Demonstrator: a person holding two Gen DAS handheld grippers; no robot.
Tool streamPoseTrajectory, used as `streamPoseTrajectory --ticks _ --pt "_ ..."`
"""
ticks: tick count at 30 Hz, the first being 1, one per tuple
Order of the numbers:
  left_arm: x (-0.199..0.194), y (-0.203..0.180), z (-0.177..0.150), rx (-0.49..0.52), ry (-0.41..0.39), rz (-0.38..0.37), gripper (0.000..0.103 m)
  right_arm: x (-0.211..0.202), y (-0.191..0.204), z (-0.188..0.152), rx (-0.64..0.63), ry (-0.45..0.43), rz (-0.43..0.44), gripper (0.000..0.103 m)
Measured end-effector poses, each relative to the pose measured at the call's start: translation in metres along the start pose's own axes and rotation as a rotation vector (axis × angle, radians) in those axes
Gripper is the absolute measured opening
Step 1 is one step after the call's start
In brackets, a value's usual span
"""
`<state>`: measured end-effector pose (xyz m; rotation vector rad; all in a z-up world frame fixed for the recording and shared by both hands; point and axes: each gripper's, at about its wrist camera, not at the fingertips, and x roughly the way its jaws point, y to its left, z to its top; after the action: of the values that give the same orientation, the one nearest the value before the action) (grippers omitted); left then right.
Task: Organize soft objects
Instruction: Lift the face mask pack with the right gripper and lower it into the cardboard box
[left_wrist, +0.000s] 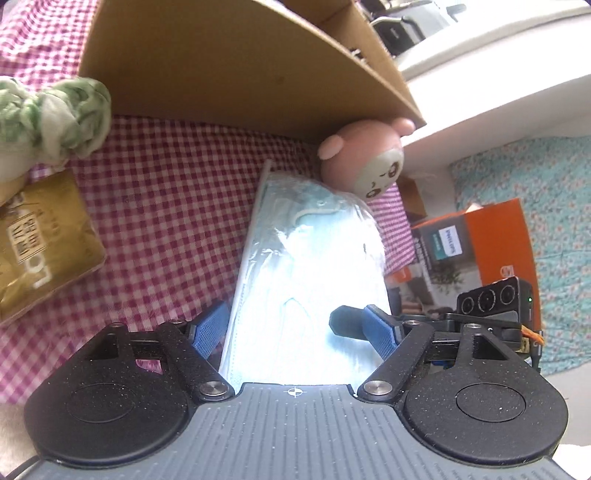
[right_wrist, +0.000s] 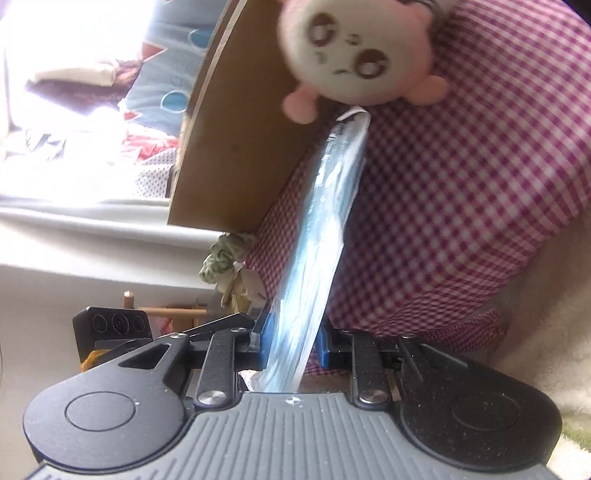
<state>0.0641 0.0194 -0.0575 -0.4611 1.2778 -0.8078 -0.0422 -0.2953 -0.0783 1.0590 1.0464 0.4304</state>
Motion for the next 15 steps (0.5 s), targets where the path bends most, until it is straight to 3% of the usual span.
streamPoseTrajectory --ticks 15 --pt "-0.094 -0.042 -0.021 0.079 -0.283 0.036 0.078 0.015 0.124 0.010 -0.413 0.040 0.055 0.025"
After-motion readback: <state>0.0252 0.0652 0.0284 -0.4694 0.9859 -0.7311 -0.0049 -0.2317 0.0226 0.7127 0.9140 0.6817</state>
